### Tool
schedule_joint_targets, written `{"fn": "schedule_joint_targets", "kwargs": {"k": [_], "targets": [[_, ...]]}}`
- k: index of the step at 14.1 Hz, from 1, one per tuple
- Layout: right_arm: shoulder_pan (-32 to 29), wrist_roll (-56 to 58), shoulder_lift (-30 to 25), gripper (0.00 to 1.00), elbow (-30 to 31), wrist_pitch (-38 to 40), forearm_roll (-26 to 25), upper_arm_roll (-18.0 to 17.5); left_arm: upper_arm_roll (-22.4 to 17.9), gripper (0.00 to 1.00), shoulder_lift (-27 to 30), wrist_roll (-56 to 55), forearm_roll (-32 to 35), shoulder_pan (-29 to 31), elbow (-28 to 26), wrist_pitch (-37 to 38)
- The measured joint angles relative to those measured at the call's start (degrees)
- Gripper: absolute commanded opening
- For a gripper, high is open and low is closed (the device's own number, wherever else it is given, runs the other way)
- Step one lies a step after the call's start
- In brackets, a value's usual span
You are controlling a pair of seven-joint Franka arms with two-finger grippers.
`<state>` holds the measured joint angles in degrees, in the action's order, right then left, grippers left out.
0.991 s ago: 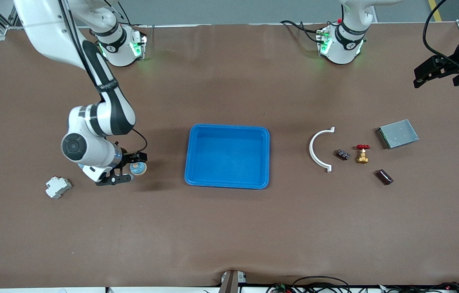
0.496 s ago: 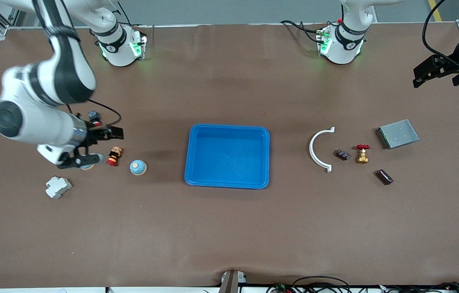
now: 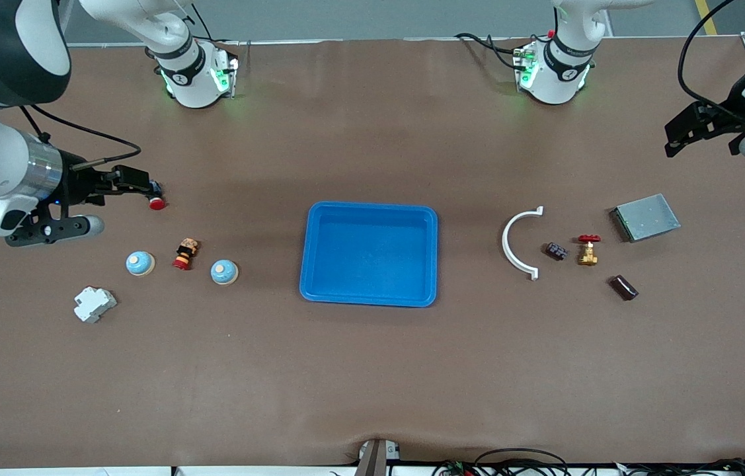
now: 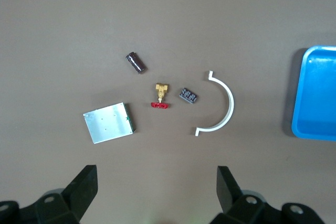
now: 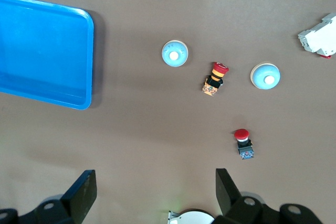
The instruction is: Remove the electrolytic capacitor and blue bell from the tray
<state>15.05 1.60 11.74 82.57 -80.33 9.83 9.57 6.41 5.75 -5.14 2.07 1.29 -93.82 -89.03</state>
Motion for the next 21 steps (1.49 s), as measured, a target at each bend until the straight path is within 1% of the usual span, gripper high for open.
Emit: {"fn": "schedule_joint_targets", "kwargs": {"k": [3, 5, 8, 11, 12, 13, 15, 16, 18, 21], "targets": [[-3.6, 0.0, -0.1, 1.00, -0.6, -0.4, -0.9, 0.1, 0.3, 1.00, 0.1, -0.7, 0.0, 0.0, -0.4, -0.8], [-6.7, 0.1, -0.7, 1.00, -0.8, -0.8, -3.2, 0.1, 0.5, 1.00, 0.2, -0.7, 0.0, -0.1, -0.5, -0.8], [-12.1, 0.3, -3.2, 1.00, -0.1, -3.2, -3.9, 0.1, 0.6, 1.00, 0.8, -0.7, 0.0, 0.0, -0.5, -0.7], [-13.5, 0.5, -6.4, 1.00, 1.1, -5.3, -5.1, -0.2, 0.6, 1.00, 1.6, -0.7, 0.0, 0.0, -0.6, -0.2], [-13.6, 0.5, -7.4, 1.00, 1.3, -5.3, -6.6, -1.0, 0.6, 1.00, 1.7, -0.7, 0.0, 0.0, -0.6, -0.2], [-14.4, 0.4, -8.2, 1.00, 1.6, -5.3, -8.3, -2.8, 0.6, 1.00, 1.7, -0.7, 0.0, 0.0, -0.7, -0.1], [-18.9, 0.0, -10.0, 1.00, 2.8, -5.3, -9.8, -8.9, 0.6, 1.00, 1.7, -0.6, 0.0, -0.3, -0.7, 0.3], [-21.1, 0.0, -10.5, 1.00, 3.2, -5.3, -10.0, -11.1, 0.6, 1.00, 1.7, -0.5, 0.0, -0.4, -0.7, 0.4], [-23.0, 0.0, -11.5, 1.00, 3.7, -5.2, -10.0, -12.4, 0.6, 1.00, 1.7, -0.5, 0.0, -0.8, -0.8, 0.5], [-23.4, 0.0, -12.4, 1.00, 3.8, -4.8, -10.0, -12.4, 0.6, 1.00, 1.7, -0.5, 0.0, -1.0, -1.0, 0.5]]}}
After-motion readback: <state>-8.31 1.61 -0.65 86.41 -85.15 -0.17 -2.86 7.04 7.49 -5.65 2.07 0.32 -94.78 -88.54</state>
